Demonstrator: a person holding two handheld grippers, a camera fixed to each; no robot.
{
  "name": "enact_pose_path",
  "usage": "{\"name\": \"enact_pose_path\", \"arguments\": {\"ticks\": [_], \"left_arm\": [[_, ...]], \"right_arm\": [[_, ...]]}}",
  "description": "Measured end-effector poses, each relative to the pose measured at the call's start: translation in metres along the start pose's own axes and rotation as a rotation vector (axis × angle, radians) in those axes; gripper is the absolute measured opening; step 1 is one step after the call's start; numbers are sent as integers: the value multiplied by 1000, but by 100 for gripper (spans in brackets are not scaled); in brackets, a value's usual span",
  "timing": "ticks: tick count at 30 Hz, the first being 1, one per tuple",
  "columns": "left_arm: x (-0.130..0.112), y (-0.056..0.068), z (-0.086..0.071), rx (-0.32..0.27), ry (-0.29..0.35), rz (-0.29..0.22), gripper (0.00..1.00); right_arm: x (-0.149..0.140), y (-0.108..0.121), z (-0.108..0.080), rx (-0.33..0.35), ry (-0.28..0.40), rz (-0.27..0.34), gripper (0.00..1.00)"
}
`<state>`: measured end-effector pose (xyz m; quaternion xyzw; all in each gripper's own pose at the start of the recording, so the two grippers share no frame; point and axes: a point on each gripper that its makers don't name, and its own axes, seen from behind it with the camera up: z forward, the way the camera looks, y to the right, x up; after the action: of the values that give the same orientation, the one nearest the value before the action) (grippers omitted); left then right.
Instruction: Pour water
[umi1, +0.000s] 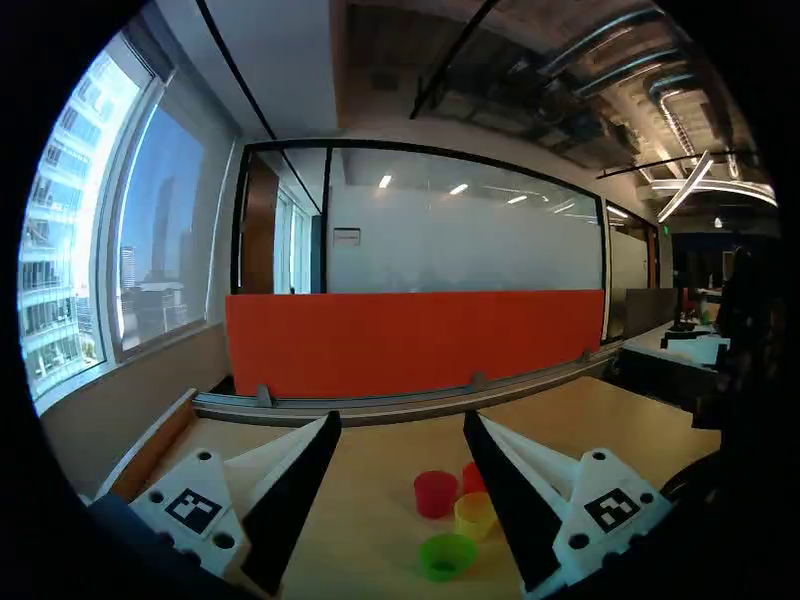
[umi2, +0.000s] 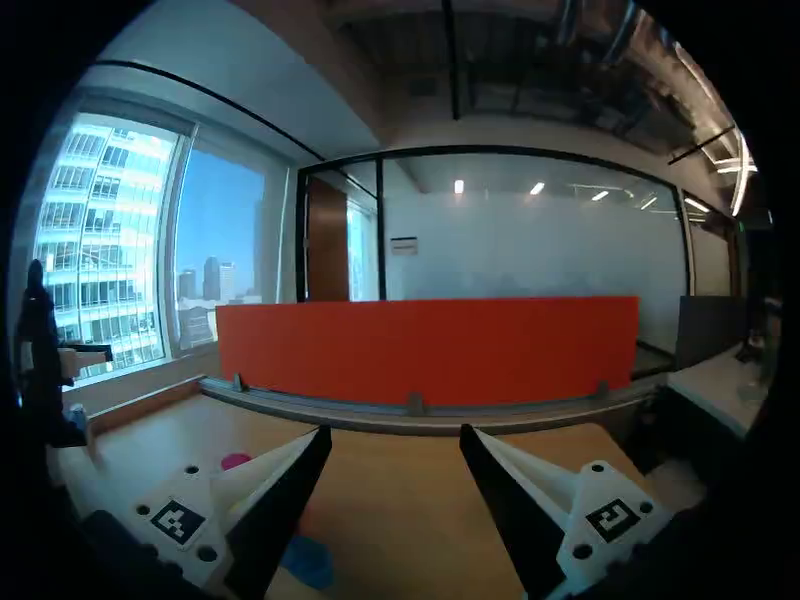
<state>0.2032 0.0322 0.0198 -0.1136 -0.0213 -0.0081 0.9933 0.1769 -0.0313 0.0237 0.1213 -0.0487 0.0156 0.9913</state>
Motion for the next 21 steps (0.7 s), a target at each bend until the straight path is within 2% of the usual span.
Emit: {"name": "enact_pose_path", "arguments": {"ticks": [5, 12, 21], "left_arm": [[-3, 7, 0, -42, -8, 3, 91], [-1, 21, -2, -116, -10, 5, 91], [-2, 31, -5, -184, -23, 21, 91]], "right_arm": [[0, -9, 0, 51, -11, -7, 99], [1, -31, -1, 161, -25, -25, 99], [5, -61, -5, 303, -36, -52, 99]]}}
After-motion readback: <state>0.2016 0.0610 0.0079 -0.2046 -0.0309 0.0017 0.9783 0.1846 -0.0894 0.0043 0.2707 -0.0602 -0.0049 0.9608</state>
